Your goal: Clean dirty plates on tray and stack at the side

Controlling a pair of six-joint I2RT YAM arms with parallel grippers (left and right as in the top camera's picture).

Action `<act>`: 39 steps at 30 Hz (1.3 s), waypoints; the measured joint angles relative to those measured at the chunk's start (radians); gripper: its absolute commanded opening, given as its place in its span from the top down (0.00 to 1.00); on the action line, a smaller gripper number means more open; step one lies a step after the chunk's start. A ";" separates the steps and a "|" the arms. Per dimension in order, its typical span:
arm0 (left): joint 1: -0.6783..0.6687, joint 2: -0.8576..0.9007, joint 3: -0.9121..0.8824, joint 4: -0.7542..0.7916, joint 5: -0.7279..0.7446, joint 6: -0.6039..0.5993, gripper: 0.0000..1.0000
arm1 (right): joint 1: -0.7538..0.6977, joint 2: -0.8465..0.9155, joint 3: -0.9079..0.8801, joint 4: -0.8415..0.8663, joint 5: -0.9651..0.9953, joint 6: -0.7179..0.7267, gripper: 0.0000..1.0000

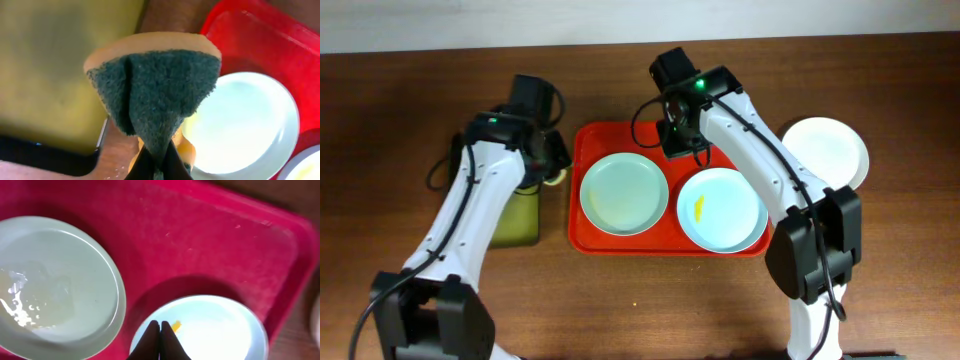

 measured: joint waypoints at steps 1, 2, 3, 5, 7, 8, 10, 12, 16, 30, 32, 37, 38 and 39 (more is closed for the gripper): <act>0.006 0.000 0.000 -0.005 0.003 0.007 1.00 | 0.008 -0.001 0.006 0.001 0.005 -0.006 0.21; 0.008 0.000 0.000 -0.010 0.003 0.016 1.00 | 0.017 -0.001 0.006 0.002 0.003 -0.007 0.20; 0.009 0.000 0.000 -0.017 0.003 0.025 1.00 | 0.022 -0.001 0.006 0.005 -0.008 -0.012 0.19; 0.009 0.000 0.000 -0.032 0.008 0.031 1.00 | 0.021 0.001 -0.006 0.045 -0.050 -0.018 0.14; 0.009 0.000 0.000 -0.041 0.008 0.034 1.00 | 0.010 0.013 -0.039 0.073 -0.076 -0.028 0.08; 0.009 0.000 0.000 -0.043 0.009 0.038 1.00 | 0.006 0.023 -0.051 0.076 -0.087 -0.035 0.08; 0.009 0.000 0.000 -0.043 0.010 0.046 1.00 | -0.002 0.049 -0.077 0.082 -0.108 -0.044 0.08; 0.009 0.000 0.000 -0.043 0.010 0.053 1.00 | -0.006 0.077 -0.095 0.092 -0.123 -0.051 0.08; 0.009 0.000 0.000 -0.043 0.010 0.053 1.00 | -0.006 0.082 -0.099 0.111 -0.141 -0.054 0.09; 0.009 0.000 0.000 -0.043 0.010 0.053 1.00 | -0.006 0.150 -0.099 0.140 -0.156 -0.060 0.20; 0.009 0.000 0.000 -0.043 0.010 0.053 1.00 | -0.006 0.164 -0.100 0.142 -0.160 -0.060 0.34; 0.009 0.000 0.000 -0.043 0.010 0.053 1.00 | -0.006 0.199 -0.110 0.159 -0.167 -0.063 0.57; 0.009 0.000 0.000 -0.043 0.010 0.053 1.00 | -0.006 0.200 -0.113 0.166 -0.167 -0.063 0.58; 0.009 0.000 0.000 -0.043 0.010 0.053 1.00 | -0.005 0.201 -0.119 0.181 -0.167 -0.062 0.62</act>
